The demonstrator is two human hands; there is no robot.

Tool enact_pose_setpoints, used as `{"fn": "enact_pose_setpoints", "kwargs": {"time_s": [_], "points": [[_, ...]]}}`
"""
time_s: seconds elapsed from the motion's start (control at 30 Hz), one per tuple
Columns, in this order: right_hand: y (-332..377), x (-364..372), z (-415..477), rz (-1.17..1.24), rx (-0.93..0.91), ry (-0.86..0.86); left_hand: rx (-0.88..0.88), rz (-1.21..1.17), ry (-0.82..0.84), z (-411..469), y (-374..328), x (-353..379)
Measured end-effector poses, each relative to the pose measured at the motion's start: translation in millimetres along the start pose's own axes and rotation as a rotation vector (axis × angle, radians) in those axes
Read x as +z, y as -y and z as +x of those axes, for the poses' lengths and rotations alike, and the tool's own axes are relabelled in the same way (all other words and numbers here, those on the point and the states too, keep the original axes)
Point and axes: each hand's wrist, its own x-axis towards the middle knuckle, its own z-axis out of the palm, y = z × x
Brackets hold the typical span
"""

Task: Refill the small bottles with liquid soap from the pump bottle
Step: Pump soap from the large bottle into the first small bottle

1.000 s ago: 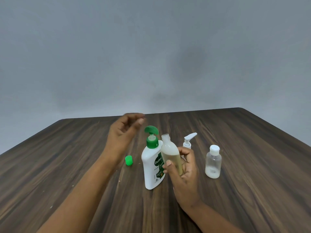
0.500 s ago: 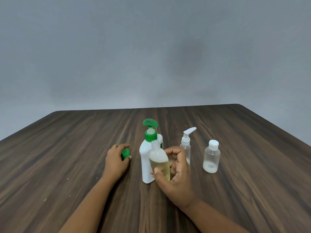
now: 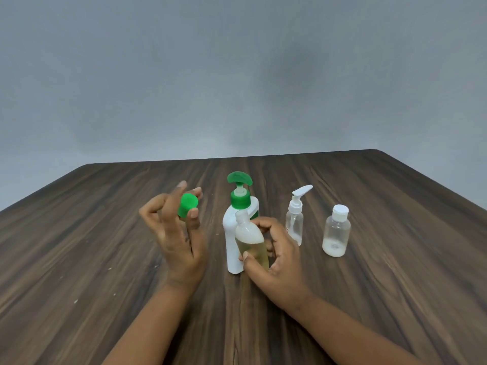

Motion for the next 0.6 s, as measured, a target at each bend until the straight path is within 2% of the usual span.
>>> {"fn": "enact_pose_setpoints", "kwargs": {"time_s": [0.1, 0.2, 0.33, 0.6], "points": [[-0.3, 0.0, -0.1, -0.012, -0.016, 0.013, 0.092, 0.013, -0.013, -0.8, -9.2, 4.6], [-1.1, 1.2, -0.5, -0.016, -0.027, 0.032, 0.100, -0.062, 0.009, -2.8, -16.8, 6.9], [-2.5, 1.7, -0.3, -0.023, -0.051, 0.031, 0.115, -0.016, 0.058, -6.1, -19.2, 7.7], [0.0, 1.6, -0.2, -0.043, -0.119, 0.041, -0.023, 0.030, 0.129, -3.7, -24.1, 5.0]]}}
